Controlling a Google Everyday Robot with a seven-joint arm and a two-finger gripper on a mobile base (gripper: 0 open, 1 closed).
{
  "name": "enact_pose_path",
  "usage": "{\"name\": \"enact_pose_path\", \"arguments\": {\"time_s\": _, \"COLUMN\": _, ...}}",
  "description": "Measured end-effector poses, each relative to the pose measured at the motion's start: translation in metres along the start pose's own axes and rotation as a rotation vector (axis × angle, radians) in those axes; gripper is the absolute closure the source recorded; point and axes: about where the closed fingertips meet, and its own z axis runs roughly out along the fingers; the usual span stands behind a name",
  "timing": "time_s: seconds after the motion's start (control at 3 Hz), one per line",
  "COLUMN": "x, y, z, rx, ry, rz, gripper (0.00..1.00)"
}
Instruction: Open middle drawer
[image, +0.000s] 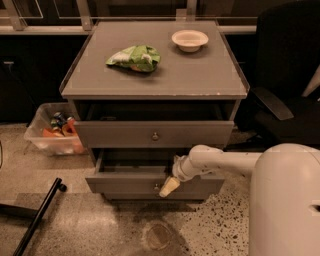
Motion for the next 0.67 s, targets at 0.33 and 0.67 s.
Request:
{"name": "enact_pose_path", "arguments": {"time_s": 0.33, "x": 0.003, "y": 0.012, "z": 0.009, "rx": -0.056, "ry": 0.023, "rz": -0.022, "gripper": 0.00}}
{"name": "enact_pose_path", "arguments": {"time_s": 0.67, "x": 0.015, "y": 0.037, "z": 0.006, "rx": -0.112, "ry": 0.061, "rz": -0.046, "gripper": 0.00}}
